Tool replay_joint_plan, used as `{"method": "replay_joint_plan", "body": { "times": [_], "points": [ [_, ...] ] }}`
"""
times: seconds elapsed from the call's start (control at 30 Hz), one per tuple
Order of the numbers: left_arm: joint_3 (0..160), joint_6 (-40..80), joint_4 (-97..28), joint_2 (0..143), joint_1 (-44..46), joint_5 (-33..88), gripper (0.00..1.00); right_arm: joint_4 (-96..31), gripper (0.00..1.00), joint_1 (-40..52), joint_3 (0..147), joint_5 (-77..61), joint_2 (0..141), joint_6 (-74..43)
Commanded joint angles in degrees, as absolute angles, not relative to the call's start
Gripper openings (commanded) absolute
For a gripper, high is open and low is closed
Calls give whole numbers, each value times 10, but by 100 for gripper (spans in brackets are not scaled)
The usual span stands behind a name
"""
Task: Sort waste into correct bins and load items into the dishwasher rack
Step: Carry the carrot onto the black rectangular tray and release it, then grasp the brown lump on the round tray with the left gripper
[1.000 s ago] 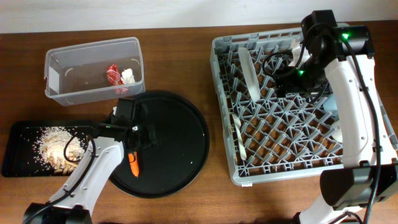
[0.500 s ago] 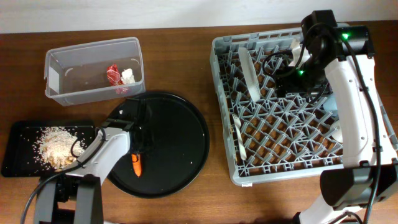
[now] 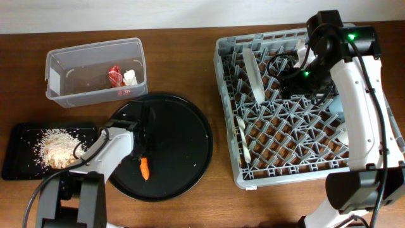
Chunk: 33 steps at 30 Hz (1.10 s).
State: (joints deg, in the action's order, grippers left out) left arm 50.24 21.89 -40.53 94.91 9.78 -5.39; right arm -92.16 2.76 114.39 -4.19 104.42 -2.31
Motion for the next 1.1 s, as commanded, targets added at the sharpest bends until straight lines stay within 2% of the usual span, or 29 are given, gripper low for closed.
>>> {"method": "replay_joint_plan", "body": {
  "times": [0.0,0.1,0.27,0.47,0.57,0.67,0.83,0.97,1.07],
  "points": [
    [566,217,-460,957,93,-59,7,-922,81,25,1144,-40,1046,-20],
    [662,217,-534,953,74,-58,2,-922,81,25,1144,-39,1046,-20],
    [790,217,-606,946,4,-58,1,-922,81,25,1144,-38,1046,-20],
    [801,220,-585,953,-133,-58,1,-922,81,25,1144,-38,1046,-20],
    [801,263,-564,963,-221,-55,1,-922,81,25,1144,-38,1046,-20],
    [801,299,-552,974,-267,-51,2,-922,81,25,1144,-38,1046,-20],
    [800,382,-548,1014,-314,-52,2,-922,81,25,1144,-38,1046,-20],
    [800,393,-525,1051,-334,-52,2,-922,81,25,1144,-38,1046,-20],
    [800,392,-505,1074,-336,-52,6,-922,81,25,1144,-38,1046,-20]
  ]
}}
